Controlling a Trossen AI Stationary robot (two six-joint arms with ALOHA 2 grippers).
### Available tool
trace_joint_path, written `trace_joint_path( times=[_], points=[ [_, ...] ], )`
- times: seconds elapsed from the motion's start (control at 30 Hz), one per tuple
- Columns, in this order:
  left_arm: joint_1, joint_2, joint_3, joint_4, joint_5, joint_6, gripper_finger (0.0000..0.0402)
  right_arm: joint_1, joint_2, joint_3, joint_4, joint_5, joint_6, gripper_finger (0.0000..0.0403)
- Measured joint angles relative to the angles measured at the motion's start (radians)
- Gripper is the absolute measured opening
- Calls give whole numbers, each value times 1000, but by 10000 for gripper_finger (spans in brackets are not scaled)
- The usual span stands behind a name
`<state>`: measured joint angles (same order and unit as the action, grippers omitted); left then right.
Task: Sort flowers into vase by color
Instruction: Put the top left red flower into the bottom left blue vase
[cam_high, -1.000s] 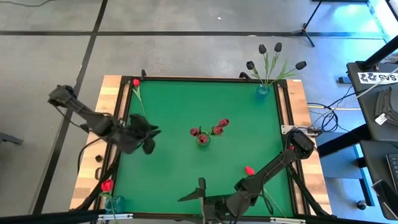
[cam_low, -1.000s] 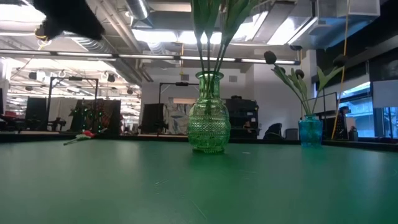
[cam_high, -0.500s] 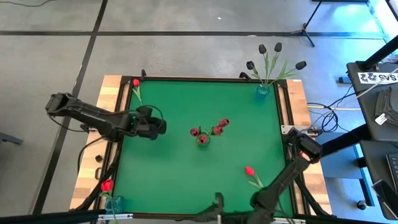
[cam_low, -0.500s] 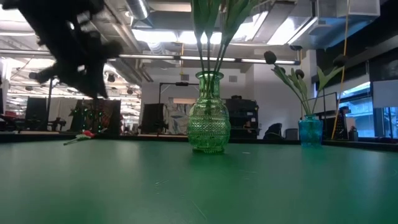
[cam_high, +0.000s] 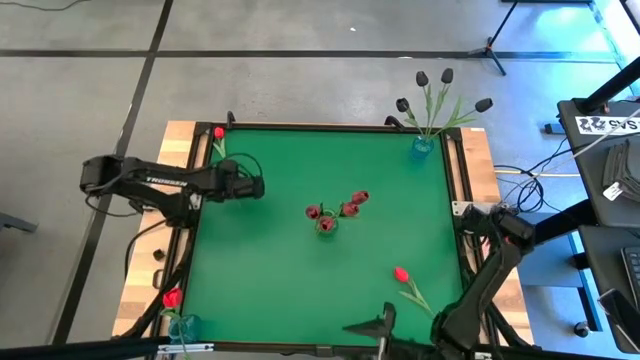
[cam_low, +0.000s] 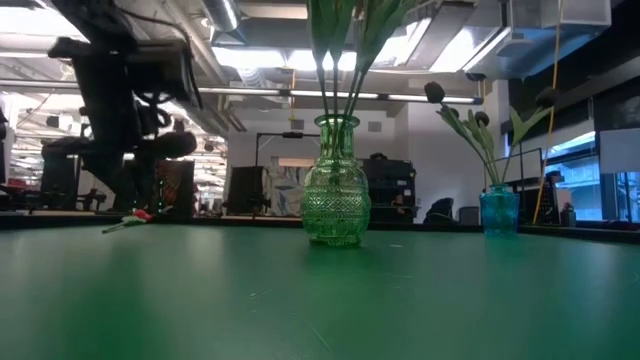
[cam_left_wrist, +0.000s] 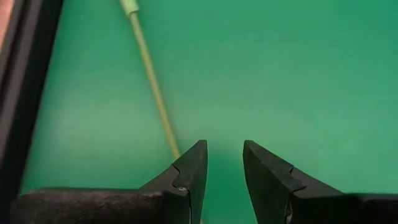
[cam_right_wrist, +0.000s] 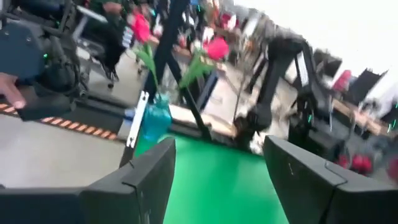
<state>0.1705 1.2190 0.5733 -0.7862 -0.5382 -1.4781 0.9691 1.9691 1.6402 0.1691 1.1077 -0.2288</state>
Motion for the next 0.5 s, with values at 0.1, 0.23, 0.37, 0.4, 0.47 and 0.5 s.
trace_joint_path(
  times=[0.1,0.23,0.37,0.4,0.47,0.5],
  points=[
    [105,0,0,-27,57,93,100,-19,-44,0,-239,-1,205,243],
    [215,-2,0,-44,75,166,100,-55,-87,0,-561,-29,505,243],
    [323,2,0,-54,136,272,100,-86,-105,0,-799,-31,707,243],
    [349,8,0,-68,149,281,101,-91,-105,0,-853,-32,743,243],
    [392,22,0,-94,172,284,107,-97,-105,0,-963,-23,820,243],
    [409,28,0,-98,181,286,111,-101,-105,0,-1024,-13,865,243]
  ],
)
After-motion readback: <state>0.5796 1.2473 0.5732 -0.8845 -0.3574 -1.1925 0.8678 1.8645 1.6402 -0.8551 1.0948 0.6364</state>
